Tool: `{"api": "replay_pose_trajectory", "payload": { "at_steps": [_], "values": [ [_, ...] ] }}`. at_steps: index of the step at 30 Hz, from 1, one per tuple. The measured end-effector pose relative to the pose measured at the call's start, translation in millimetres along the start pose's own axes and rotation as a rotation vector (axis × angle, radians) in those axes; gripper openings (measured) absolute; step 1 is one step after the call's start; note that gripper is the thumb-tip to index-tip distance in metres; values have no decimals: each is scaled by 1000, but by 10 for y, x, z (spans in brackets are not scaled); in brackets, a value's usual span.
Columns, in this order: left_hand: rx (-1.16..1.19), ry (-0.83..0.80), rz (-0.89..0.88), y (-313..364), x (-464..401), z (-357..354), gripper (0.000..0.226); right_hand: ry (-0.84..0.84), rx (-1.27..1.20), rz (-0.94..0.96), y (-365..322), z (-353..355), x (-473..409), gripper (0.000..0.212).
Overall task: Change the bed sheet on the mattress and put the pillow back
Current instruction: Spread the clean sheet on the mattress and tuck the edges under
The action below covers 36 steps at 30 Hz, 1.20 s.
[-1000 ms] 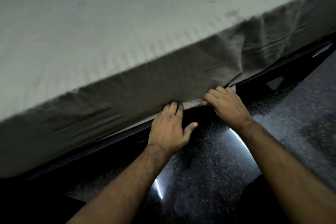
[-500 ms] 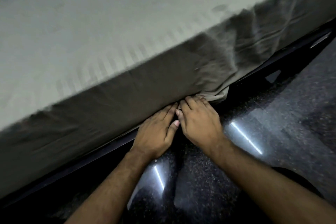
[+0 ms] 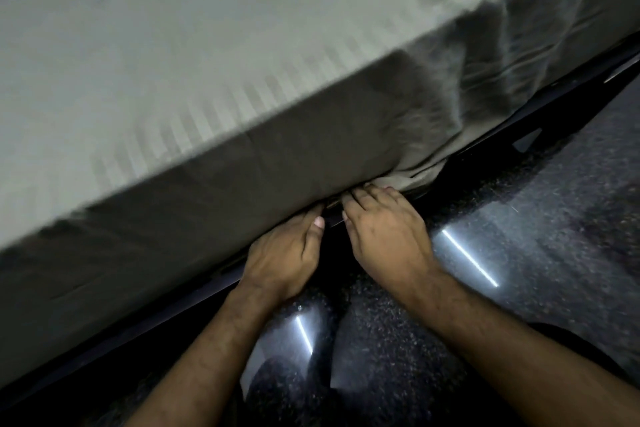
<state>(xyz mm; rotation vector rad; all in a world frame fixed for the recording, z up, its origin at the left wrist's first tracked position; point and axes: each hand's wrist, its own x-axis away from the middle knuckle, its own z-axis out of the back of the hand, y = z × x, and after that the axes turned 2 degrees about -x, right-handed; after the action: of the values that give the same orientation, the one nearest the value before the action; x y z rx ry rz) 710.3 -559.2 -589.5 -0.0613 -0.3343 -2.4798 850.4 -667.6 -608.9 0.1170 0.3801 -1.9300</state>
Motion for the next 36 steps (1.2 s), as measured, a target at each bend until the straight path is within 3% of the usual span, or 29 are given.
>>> {"api": "replay_pose_trajectory", "payload": {
  "at_steps": [3,7,11,17,22,25,27,29,31,33,36],
  "values": [
    [-72,53,10,18,-11,-15,68,42,-44,120,54,-64,-23,39],
    [-123,24,-35,1,5,-31,66,138,7,13,103,-201,-261,28],
    [-90,12,-49,57,42,-14,67,198,93,-2,143,-258,-549,35],
    [-35,-22,-71,198,-352,-17,66,-7,79,168,320,-127,-602,36],
    [-24,-61,-87,324,-615,5,77,-144,-106,262,597,217,-116,43],
    [-335,-26,-100,506,-578,77,90,76,-126,117,991,371,128,41],
    [-442,-89,-31,797,-445,142,72,193,-92,-35,1292,384,132,37],
    [-455,-50,15,1093,-327,268,36,233,-100,-117,1471,346,106,34],
    [-434,33,-19,1293,-344,400,23,264,-143,-185,1541,310,60,33],
    [-351,95,-95,1409,-453,450,22,326,-207,-254,1515,276,-5,33],
    [-214,40,-232,1610,-612,424,31,442,-349,-373,1469,226,-54,32]
  ]
}}
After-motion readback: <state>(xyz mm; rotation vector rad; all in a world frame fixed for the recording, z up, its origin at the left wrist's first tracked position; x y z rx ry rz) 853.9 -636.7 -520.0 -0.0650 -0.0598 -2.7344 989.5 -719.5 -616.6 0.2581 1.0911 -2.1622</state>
